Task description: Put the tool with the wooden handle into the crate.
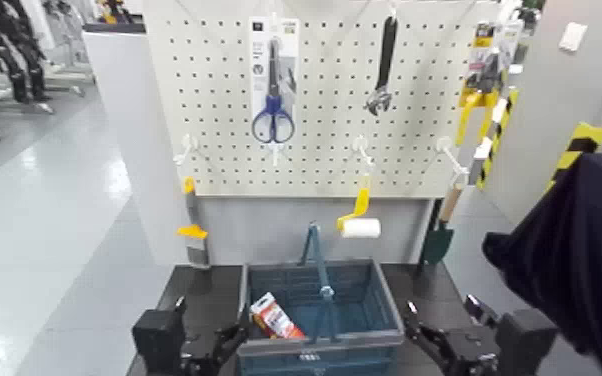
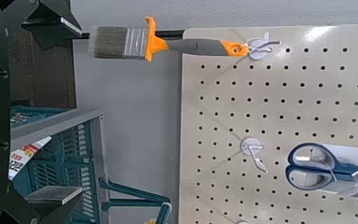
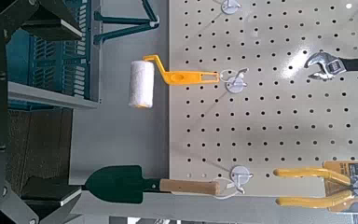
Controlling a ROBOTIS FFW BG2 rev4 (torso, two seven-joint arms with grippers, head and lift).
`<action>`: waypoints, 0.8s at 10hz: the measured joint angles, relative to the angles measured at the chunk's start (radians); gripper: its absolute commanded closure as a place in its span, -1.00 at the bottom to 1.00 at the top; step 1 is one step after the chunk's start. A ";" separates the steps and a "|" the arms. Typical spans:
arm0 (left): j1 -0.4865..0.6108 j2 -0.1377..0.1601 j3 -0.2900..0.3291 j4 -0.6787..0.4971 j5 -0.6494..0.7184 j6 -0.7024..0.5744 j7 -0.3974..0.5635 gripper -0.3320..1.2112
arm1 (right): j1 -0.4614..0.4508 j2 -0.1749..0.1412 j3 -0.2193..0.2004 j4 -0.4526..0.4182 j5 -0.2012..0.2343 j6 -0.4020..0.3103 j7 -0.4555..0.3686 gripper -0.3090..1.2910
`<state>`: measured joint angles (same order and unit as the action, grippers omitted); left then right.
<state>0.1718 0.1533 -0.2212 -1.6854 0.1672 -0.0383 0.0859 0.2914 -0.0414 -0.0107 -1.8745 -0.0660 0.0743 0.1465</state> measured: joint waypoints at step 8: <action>0.002 -0.003 0.002 0.003 0.010 0.000 0.006 -0.41 | -0.035 0.002 -0.066 0.028 0.009 0.010 0.098 -0.44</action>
<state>0.1734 0.1507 -0.2191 -1.6828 0.1770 -0.0382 0.0919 0.2562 -0.0392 -0.0769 -1.8465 -0.0573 0.0846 0.2441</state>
